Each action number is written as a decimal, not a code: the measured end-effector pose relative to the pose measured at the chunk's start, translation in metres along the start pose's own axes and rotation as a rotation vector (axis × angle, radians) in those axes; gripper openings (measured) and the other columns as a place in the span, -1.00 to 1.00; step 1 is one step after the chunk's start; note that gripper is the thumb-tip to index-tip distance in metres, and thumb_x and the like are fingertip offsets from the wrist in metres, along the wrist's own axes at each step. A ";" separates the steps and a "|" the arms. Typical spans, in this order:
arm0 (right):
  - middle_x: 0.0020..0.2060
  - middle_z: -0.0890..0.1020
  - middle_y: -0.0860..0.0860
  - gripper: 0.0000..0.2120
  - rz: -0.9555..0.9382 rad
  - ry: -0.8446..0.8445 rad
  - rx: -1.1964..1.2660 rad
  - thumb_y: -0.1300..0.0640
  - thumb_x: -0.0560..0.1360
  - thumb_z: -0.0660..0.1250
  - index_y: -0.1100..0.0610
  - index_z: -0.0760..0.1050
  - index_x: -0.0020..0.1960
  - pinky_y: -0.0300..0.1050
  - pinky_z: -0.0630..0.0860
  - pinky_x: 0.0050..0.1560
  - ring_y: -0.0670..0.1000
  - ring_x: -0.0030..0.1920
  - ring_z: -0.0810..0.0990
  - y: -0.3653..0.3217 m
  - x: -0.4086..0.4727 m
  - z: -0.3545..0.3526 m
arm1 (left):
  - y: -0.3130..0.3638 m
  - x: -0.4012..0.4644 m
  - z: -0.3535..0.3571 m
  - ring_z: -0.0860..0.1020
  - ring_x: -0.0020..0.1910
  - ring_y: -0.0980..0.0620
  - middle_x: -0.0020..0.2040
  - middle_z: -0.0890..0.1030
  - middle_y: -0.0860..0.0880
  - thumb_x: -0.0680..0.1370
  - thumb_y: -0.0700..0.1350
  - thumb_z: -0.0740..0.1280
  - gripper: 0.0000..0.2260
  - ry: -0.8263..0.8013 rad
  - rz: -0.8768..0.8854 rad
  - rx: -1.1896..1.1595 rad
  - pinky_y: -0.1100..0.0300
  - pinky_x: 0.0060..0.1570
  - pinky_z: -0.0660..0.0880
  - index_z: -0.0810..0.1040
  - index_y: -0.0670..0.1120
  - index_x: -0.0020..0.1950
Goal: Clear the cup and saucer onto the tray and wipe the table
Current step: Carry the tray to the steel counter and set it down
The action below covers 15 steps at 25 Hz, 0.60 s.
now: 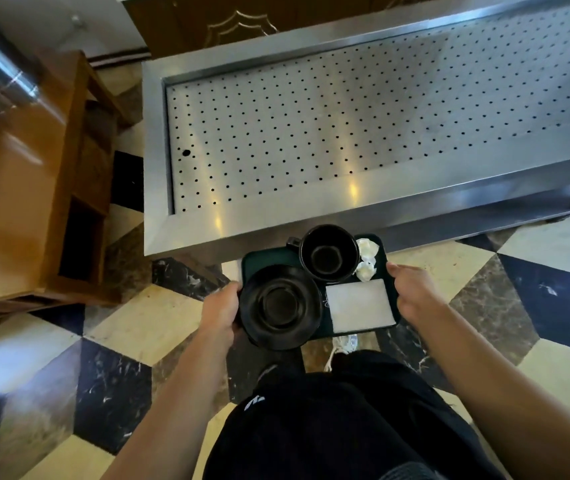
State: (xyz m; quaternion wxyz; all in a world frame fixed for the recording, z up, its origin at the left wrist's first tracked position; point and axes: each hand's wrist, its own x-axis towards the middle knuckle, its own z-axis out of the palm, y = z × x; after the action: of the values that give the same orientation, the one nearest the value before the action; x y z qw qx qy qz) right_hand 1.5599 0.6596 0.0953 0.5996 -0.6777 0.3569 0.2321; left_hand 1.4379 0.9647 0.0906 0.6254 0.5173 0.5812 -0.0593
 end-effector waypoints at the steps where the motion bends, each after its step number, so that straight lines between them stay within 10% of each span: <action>1: -0.19 0.72 0.12 -0.81 0.003 -0.024 -0.003 0.11 0.63 0.33 0.19 0.63 -0.06 -0.06 0.61 -0.36 0.12 -0.28 0.70 -0.014 0.011 0.003 | 0.010 0.002 0.010 0.70 -0.08 -0.20 -0.09 0.74 -0.17 0.54 -0.04 0.36 -0.79 0.007 -0.003 -0.001 -0.09 -0.06 0.67 0.66 -0.14 0.06; 11: 0.00 0.70 0.15 -0.89 0.021 -0.086 -0.023 0.14 0.58 0.40 0.19 0.62 -0.01 0.08 0.64 -0.01 0.17 -0.01 0.68 -0.134 0.092 0.035 | 0.096 0.018 0.082 0.67 -0.18 -0.15 -0.28 0.70 -0.10 0.54 -0.08 0.35 -0.83 0.106 -0.006 -0.094 0.07 -0.26 0.60 0.68 -0.14 -0.02; 15: -0.09 0.72 0.11 -0.85 0.051 -0.090 -0.045 0.12 0.58 0.41 0.19 0.62 0.06 -0.04 0.65 -0.36 0.14 -0.15 0.71 -0.169 0.116 0.061 | 0.136 0.040 0.095 0.61 -0.35 -0.11 -0.48 0.63 -0.04 0.52 -0.08 0.34 -0.84 0.147 -0.019 -0.090 0.18 -0.47 0.52 0.65 -0.15 -0.11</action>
State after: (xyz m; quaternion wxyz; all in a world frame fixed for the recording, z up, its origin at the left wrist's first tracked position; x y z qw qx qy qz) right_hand 1.7695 0.6997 0.1076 0.5936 -0.6706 0.3412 0.2855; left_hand 1.6051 0.9797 0.1177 0.6031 0.4861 0.6324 -0.0011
